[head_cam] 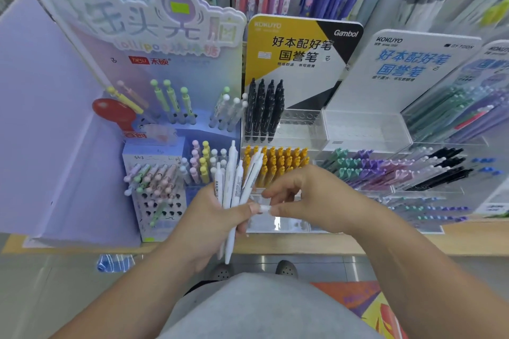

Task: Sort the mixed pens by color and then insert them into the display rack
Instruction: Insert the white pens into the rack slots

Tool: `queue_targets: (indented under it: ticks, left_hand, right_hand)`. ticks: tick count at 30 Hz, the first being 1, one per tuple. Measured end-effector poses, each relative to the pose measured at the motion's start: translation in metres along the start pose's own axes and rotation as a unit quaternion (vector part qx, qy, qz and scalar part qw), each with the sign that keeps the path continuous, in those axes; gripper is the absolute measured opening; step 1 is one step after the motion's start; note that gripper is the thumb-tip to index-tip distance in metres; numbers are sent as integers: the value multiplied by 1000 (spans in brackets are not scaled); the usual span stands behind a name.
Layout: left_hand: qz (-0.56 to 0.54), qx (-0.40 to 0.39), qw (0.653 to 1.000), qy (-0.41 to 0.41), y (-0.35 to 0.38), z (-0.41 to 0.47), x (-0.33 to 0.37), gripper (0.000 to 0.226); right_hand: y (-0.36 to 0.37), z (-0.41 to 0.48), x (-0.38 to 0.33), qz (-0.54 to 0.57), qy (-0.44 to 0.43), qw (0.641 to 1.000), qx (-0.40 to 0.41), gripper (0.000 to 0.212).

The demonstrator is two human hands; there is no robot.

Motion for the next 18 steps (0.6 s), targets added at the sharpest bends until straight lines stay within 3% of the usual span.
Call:
queue_targets:
  ticks: [4, 9, 12, 18]
  left_hand:
    - [-71, 13, 997, -23, -8, -1, -1, 15]
    - [-162, 0, 984, -78, -21, -6, -5, 22]
    - [-174, -17, 981, -84, -25, -8, -5, 35]
    - [-173, -21, 980, -100, -33, -5, -10, 33]
  right_hand:
    - [0, -5, 20, 31, 17, 996, 86, 28]
    - [21, -1, 50, 66, 44, 984, 161, 15]
    - [35, 3, 62, 94, 61, 970, 216, 14]
    - [65, 15, 78, 88, 78, 958, 261, 11]
Point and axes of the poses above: each hand's wrist, its own z-axis towards the middle knuckle, its own y-axis out of the palm, x = y × z, the point moved 2 cm from there along z, towards the middle knuckle, and after that the axes turned 1 degree about z, right-handed, at the moved point
